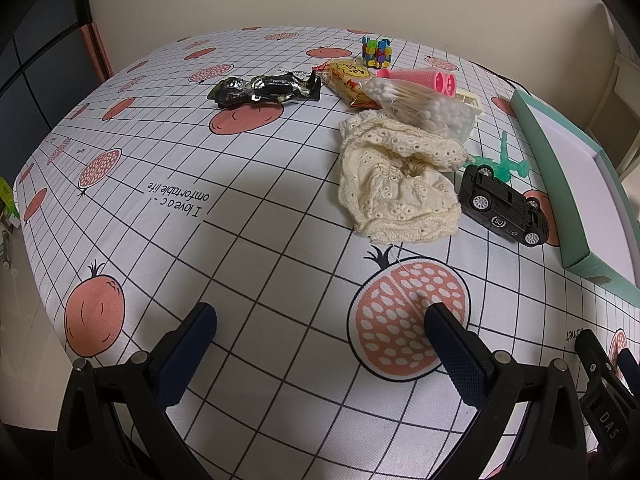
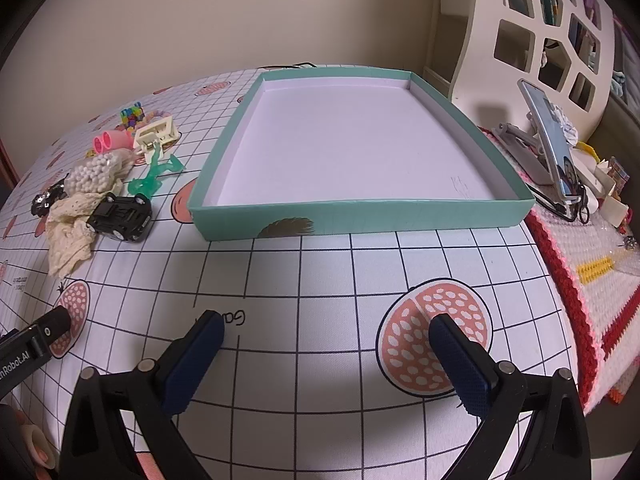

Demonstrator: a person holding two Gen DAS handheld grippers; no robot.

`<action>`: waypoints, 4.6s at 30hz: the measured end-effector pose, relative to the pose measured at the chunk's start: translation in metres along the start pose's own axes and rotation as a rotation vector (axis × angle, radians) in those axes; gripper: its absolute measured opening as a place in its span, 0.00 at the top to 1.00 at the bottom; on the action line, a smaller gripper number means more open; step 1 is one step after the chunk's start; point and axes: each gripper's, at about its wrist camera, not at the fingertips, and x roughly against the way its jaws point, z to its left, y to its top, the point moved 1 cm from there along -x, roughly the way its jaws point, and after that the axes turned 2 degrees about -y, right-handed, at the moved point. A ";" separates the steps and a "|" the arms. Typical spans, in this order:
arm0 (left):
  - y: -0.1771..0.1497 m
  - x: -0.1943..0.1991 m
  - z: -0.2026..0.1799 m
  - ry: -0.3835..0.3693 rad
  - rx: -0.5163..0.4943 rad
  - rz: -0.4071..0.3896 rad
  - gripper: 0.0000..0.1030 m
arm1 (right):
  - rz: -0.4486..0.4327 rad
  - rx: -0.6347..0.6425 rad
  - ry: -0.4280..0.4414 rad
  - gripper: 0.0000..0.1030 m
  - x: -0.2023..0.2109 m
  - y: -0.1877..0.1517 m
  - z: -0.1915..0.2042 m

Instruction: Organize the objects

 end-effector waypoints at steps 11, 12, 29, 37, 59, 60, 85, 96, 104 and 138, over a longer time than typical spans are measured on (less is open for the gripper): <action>0.000 0.000 0.000 -0.001 -0.001 0.001 0.00 | -0.003 -0.010 -0.002 0.00 0.001 0.000 0.000; 0.000 0.000 0.000 -0.003 -0.002 0.001 0.00 | -0.003 -0.011 -0.003 0.00 0.001 0.000 0.000; 0.033 0.022 -0.002 -0.073 -0.045 -0.027 0.00 | -0.110 0.104 0.125 0.00 0.040 0.038 0.029; 0.083 0.036 -0.001 -0.120 -0.054 0.016 0.00 | -0.154 0.241 0.224 0.06 0.072 0.082 0.060; 0.114 -0.010 -0.011 -0.201 -0.068 0.225 0.00 | 0.013 0.506 0.387 0.35 0.022 0.097 0.116; 0.114 -0.012 -0.011 -0.206 -0.065 0.230 0.00 | 0.021 0.521 0.391 0.35 0.020 0.095 0.119; 0.113 -0.038 -0.013 -0.256 -0.064 0.286 0.06 | 0.124 0.600 0.469 0.45 -0.027 0.078 0.143; 0.112 -0.033 0.003 -0.270 -0.034 0.297 0.07 | 0.125 0.605 0.456 0.45 -0.033 0.075 0.149; 0.107 -0.045 0.004 -0.261 -0.029 0.339 0.22 | 0.122 0.609 0.442 0.45 -0.035 0.073 0.154; 0.103 -0.040 -0.013 -0.306 -0.145 0.334 0.78 | 0.132 0.539 0.504 0.71 -0.033 0.074 0.141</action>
